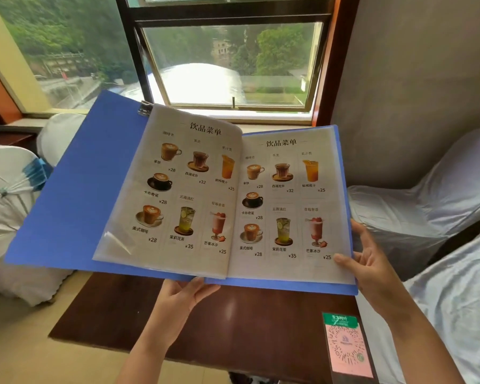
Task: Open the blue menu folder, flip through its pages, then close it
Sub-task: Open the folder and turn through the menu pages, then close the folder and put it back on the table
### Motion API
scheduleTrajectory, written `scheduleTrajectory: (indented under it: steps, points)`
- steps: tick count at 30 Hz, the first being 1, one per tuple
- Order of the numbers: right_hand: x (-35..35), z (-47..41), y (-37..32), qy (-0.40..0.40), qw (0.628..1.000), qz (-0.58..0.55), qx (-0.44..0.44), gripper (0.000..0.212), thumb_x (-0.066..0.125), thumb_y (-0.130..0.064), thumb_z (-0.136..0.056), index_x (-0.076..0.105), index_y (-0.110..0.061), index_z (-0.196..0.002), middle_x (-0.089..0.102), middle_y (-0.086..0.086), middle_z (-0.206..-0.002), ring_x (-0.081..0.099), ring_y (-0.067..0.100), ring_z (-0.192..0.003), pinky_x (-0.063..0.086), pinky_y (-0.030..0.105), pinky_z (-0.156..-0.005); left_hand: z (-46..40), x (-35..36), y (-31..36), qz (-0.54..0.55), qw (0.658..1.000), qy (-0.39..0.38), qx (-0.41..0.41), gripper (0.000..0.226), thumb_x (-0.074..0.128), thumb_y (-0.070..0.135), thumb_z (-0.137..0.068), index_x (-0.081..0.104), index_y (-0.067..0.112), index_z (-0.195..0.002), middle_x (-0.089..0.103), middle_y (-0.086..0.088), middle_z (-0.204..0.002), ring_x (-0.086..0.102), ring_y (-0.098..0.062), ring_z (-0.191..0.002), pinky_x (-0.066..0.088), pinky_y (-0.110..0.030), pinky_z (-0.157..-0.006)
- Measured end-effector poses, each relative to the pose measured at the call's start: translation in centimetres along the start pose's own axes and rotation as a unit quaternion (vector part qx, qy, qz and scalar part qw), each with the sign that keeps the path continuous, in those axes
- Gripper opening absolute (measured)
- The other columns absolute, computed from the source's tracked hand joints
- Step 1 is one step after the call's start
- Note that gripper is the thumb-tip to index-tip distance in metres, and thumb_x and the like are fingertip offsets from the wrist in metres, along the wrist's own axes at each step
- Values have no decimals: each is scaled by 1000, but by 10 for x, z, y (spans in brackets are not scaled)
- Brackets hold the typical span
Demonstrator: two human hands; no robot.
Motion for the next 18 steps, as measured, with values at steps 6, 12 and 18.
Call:
scheduleTrajectory:
  steps: [6,12,18]
  points:
    - [-2,0,2,6,1000,8,10,63,67,-18,-70,42,-44,-122,69,11,-109,71,28,-93,60,47,-68,1,1,10,-73,997,-9,33,45,47,-7,-88,54,30,-112,71,-3,-110,69,-25,-97,58,-35,-78]
    - [3,1,0,24,999,30,-8,57,64,-7,-80,42,-47,-114,68,13,-109,71,30,-90,60,48,-67,7,15,25,44,975,-218,-1,61,63,5,-81,44,25,-135,52,-13,-137,42,-37,-129,41,-54,-102]
    - [18,2,-3,7,999,45,-12,57,63,-3,-82,43,-48,-111,70,12,-104,72,27,-88,61,43,-67,-3,11,29,-24,995,-98,17,29,58,12,-87,60,9,-116,53,-31,-126,54,-46,-111,47,-63,-88]
Point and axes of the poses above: each hand's wrist, its own z-axis away from the middle knuckle, its own x-axis out of the palm, y = z × x, the point moved 8 cm from there along -z, towards the middle knuckle
